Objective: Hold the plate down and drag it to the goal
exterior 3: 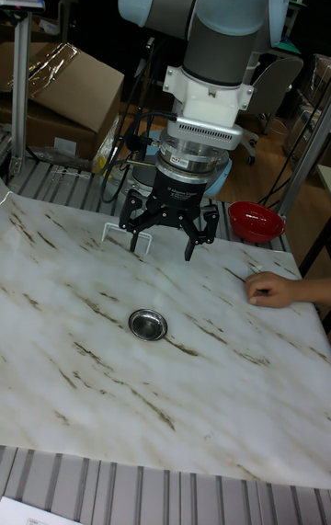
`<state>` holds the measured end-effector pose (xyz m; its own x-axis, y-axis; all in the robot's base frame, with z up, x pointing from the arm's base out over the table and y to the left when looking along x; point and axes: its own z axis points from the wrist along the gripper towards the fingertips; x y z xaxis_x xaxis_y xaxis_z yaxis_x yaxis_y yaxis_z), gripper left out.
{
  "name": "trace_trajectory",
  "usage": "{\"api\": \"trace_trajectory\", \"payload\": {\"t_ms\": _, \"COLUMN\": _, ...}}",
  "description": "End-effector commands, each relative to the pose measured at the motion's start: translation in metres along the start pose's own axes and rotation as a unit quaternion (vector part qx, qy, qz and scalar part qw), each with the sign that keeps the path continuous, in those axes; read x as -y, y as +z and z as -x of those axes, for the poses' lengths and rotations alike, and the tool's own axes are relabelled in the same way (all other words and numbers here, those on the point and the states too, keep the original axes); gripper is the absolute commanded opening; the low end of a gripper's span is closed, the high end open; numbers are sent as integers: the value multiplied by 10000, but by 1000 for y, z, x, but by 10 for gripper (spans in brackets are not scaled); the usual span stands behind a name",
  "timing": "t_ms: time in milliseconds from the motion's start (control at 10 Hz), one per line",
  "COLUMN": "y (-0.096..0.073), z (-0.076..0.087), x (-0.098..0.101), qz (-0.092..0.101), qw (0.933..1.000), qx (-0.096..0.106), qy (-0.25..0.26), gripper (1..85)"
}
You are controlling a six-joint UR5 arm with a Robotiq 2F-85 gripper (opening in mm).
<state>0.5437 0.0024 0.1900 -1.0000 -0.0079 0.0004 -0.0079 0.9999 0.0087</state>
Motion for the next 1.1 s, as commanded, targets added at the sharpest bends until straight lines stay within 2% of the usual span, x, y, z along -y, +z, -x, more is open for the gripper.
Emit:
{"api": "trace_trajectory", "payload": {"t_ms": 0, "y": 0, "z": 10, "x": 7, "qz": -185, "qw": 9990, "qx": 181, "qy": -368, "gripper": 23}}
{"api": "trace_trajectory", "payload": {"t_ms": 500, "y": 0, "z": 10, "x": 6, "qz": -192, "qw": 9991, "qx": 181, "qy": -337, "gripper": 23}}
{"api": "trace_trajectory", "payload": {"t_ms": 1000, "y": 6, "z": 15, "x": -2, "qz": -40, "qw": 9992, "qx": 366, "qy": -168, "gripper": 20}}
